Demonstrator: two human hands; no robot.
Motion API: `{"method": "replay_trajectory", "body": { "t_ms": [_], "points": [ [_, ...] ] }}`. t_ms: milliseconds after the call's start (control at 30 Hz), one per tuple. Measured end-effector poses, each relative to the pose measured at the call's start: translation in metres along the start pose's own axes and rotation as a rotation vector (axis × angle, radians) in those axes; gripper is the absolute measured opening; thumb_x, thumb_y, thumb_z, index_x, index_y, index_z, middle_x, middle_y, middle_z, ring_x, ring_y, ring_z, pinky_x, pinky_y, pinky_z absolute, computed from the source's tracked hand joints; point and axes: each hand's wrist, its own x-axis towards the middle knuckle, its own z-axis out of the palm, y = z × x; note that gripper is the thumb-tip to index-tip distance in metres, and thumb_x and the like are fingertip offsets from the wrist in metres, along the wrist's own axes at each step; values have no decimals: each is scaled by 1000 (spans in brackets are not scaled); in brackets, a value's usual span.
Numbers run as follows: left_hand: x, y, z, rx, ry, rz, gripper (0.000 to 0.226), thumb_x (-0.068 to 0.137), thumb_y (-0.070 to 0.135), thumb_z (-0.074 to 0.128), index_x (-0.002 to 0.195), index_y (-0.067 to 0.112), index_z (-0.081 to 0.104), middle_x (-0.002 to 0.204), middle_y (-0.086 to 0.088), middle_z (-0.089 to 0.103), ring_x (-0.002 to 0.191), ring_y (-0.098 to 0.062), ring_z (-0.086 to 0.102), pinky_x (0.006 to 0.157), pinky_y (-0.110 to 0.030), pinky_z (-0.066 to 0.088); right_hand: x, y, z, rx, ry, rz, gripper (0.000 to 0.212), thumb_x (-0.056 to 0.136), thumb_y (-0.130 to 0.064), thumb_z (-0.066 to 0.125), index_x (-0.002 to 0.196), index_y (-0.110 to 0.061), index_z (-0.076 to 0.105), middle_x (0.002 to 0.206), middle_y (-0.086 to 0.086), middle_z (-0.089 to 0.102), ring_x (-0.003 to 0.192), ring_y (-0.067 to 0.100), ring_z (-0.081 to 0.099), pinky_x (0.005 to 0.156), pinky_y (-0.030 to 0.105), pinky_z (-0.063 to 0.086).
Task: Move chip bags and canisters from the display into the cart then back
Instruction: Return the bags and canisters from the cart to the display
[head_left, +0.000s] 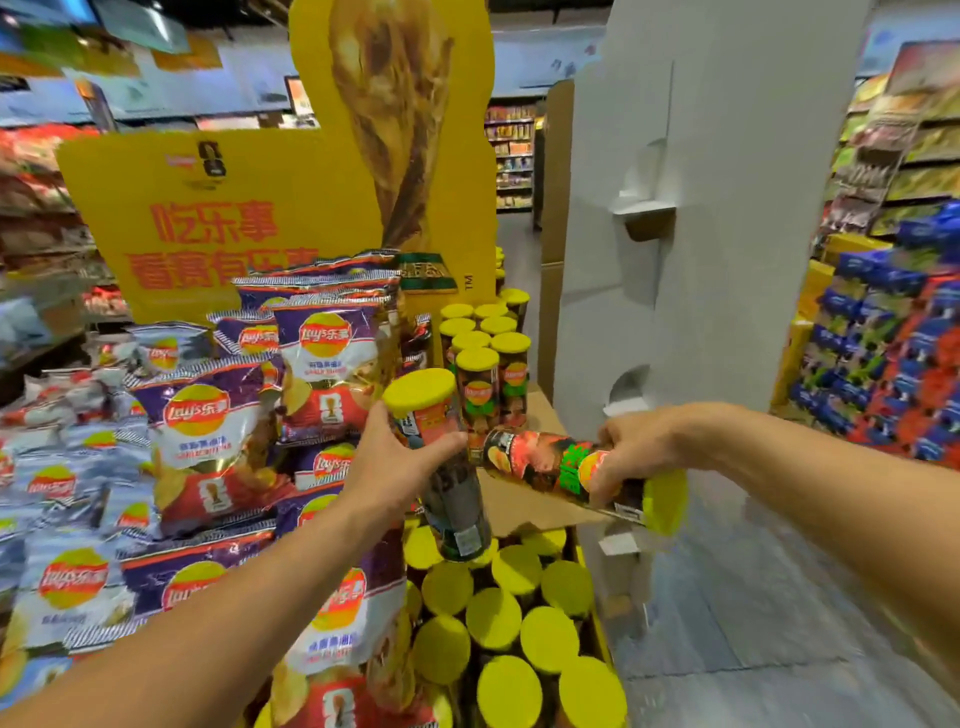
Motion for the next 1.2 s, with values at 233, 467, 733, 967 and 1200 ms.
{"method": "replay_trajectory", "body": {
  "t_ms": [233,467,733,967,1200],
  "points": [
    [64,6,3,-51,-88,-44,38,80,33,79,107,29,52,94,22,57,91,-1,58,67,-21,42,43,-18,-29,-300,153,-4,74,62,-46,84,123,-22,50,117,0,58,102,22,59,79,33,56],
    [108,-15,4,189,-113,-14,69,69,29,89,123,25,45,108,10,59,99,-11,59,82,-27,48,91,-17,-38,-118,328,-178,69,67,-42,85,115,-27,38,110,3,52,99,24,52,75,32,48],
    [166,-35,6,363,-76,-52,67,67,30,90,117,23,47,107,4,60,98,-19,60,78,-31,48,166,-18,-42,57,411,-245,86,68,-36,88,135,-18,36,128,9,50,105,24,49,78,33,45],
    [207,-51,18,569,2,-122,85,66,40,89,130,16,39,121,-7,57,104,-27,58,80,-38,51,217,-26,-39,168,488,-296,68,70,-31,88,108,-20,32,105,0,44,91,18,44,54,19,29],
    [219,-58,29,750,-32,-63,79,67,38,88,122,13,37,111,-7,50,100,-29,55,75,-40,48,228,-18,-42,67,504,-308,68,65,-43,88,106,-26,37,112,-3,34,92,20,48,64,31,43]
  ]
}}
